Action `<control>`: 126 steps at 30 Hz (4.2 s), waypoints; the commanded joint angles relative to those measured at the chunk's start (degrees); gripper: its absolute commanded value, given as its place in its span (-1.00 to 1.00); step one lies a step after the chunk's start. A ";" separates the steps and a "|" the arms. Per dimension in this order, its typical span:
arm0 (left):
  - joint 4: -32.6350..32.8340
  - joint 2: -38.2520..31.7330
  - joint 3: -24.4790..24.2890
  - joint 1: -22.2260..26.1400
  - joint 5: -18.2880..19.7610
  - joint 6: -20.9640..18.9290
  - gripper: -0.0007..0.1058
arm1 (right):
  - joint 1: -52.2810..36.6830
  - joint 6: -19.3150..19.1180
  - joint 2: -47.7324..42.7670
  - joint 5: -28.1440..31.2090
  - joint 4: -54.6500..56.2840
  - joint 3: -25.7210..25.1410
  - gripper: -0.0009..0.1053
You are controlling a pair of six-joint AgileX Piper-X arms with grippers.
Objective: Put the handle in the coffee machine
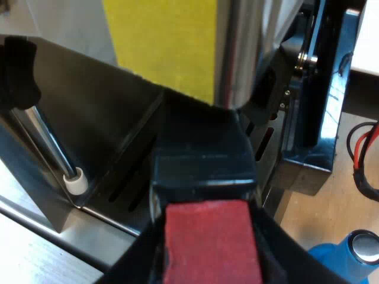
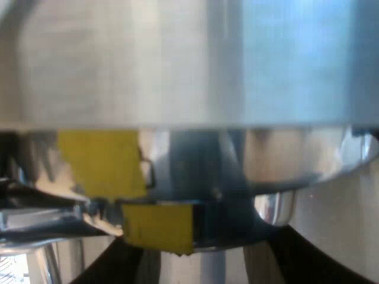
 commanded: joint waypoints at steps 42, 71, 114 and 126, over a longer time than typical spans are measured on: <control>-1.62 -2.48 -6.41 2.16 4.10 1.23 0.06 | -0.34 -1.08 -1.33 -1.31 -8.50 -0.75 -0.30; 3.69 -0.15 -6.64 4.27 -15.52 0.23 -0.98 | -0.34 -1.08 -1.33 -1.31 -8.50 -0.75 -0.30; 21.62 -0.15 -8.26 -14.32 -23.66 0.79 -0.98 | -0.20 1.91 -1.44 -0.87 -1.54 0.29 -0.30; 24.20 -0.15 -8.26 -19.86 -24.72 -2.13 -0.98 | -0.33 1.74 -5.74 1.35 -1.63 9.29 -0.30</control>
